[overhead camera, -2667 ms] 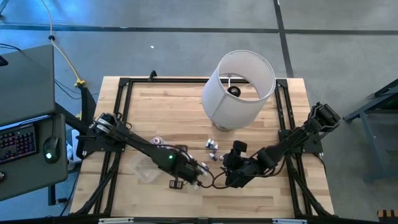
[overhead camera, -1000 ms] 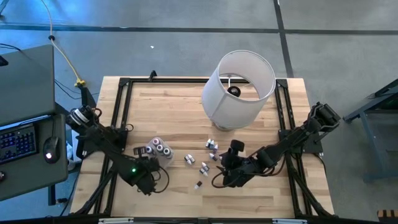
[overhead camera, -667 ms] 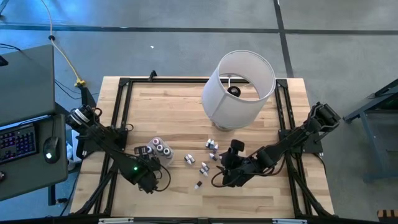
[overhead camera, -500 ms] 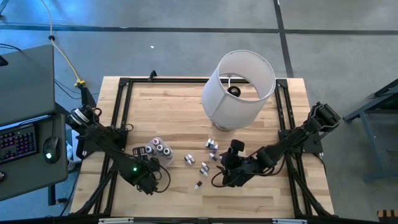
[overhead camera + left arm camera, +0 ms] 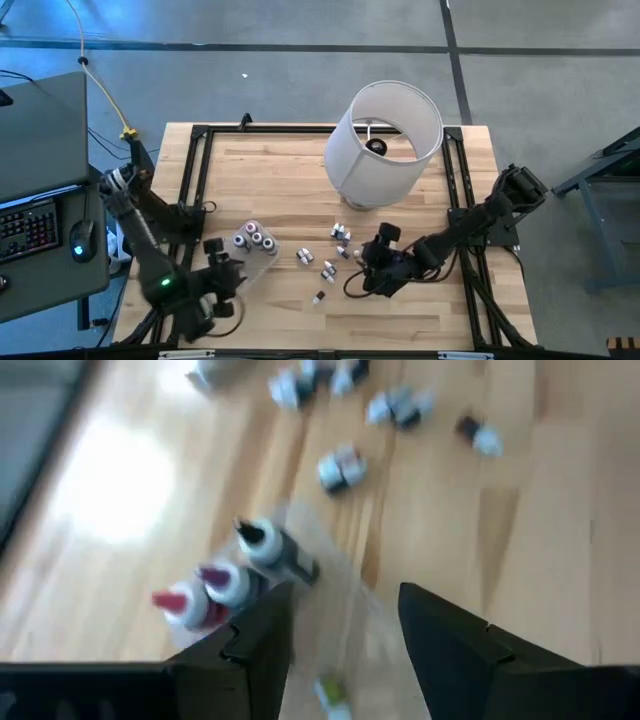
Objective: Pick & Place food coloring
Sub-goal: Put the red food coloring bottle into the transparent bin
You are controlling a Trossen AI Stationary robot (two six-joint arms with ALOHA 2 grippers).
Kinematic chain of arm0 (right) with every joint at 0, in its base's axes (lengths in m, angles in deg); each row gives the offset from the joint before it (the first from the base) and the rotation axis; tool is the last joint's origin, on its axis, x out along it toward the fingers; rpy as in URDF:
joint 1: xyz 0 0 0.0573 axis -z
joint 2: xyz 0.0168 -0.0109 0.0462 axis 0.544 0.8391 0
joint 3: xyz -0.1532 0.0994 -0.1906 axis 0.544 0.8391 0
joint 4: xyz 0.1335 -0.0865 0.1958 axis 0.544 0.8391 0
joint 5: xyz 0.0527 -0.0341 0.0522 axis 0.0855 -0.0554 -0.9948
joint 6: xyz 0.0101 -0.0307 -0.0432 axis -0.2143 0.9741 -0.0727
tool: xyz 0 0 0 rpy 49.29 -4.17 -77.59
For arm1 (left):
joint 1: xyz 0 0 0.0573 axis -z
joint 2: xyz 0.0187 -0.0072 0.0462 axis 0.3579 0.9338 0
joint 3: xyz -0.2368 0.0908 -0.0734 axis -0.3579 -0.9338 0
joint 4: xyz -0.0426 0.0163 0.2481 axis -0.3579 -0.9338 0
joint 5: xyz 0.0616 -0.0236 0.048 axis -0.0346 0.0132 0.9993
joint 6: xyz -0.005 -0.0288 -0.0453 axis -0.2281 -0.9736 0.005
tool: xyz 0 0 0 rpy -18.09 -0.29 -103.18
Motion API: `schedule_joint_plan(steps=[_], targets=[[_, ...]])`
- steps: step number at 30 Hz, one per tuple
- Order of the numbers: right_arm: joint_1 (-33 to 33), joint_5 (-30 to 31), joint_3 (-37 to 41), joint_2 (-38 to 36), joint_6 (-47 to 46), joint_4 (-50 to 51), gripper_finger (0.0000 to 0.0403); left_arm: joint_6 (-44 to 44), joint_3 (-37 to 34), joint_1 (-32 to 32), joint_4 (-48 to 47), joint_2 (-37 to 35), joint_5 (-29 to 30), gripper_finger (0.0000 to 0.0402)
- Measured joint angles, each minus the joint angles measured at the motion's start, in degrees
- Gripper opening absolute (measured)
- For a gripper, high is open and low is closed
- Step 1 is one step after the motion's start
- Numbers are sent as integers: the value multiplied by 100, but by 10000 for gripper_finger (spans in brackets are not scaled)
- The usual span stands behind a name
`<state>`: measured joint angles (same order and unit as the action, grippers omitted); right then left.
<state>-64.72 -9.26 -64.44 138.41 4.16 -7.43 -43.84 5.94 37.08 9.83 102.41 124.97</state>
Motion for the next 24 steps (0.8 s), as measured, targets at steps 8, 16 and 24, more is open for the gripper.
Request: schedule_joint_plan(steps=[8, 16, 24], targets=[[394, -162, 1244, 0, 629, -2367, 224, -583, -244, 388, 60, -167, 916, 176], [625, -465, 2211, 0, 918, -3988, 224, -518, -244, 386, 80, -167, 946, 176], [684, -749, 2586, 271, 1452, -4997, 224, -516, -244, 384, 54, -167, 946, 176]])
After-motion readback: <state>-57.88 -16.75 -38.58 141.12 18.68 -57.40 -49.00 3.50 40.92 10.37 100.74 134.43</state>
